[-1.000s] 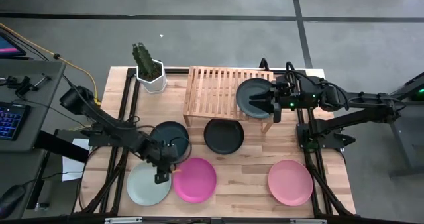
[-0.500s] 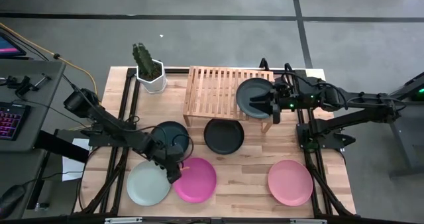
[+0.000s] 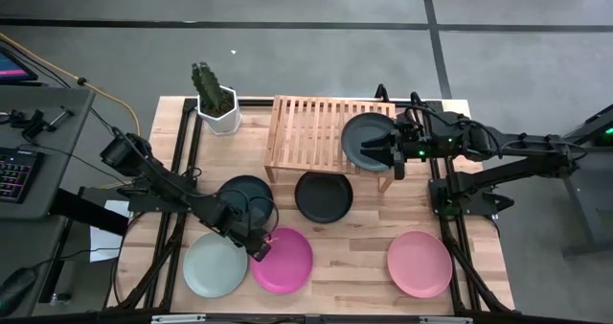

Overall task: Place and stack plates onto a shelf
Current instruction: Put the pink plate on the shelf

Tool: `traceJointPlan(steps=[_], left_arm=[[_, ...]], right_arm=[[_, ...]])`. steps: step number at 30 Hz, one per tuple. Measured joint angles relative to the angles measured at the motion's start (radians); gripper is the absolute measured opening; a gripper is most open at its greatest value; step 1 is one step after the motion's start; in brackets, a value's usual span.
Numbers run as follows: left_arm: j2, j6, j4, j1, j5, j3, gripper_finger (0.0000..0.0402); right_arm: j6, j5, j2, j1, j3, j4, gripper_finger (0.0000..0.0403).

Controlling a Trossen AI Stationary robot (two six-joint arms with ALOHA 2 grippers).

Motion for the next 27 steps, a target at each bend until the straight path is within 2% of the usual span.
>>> traceJointPlan(steps=[13,17,23,27], left_arm=[[0.071,-0.067,0.049,0.000,0.000,0.000,0.0155],[0.071,-0.052,0.069,0.000,0.000,0.000,0.0116],[0.019,-0.010,0.075,-0.004,0.012,0.000,0.0014],[-0.078,0.033,0.043,0.000,0.022,-0.001,0.0012]], right_arm=[[0.000,0.000,0.000,0.000,0.000,0.000,0.0119],[-0.001,0.000,0.000,0.000,0.000,0.000,0.0119],[-0.011,0.000,0.000,0.000,0.000,0.000,0.0119],[-0.011,0.000,0.000,0.000,0.000,-0.001,0.0119]])
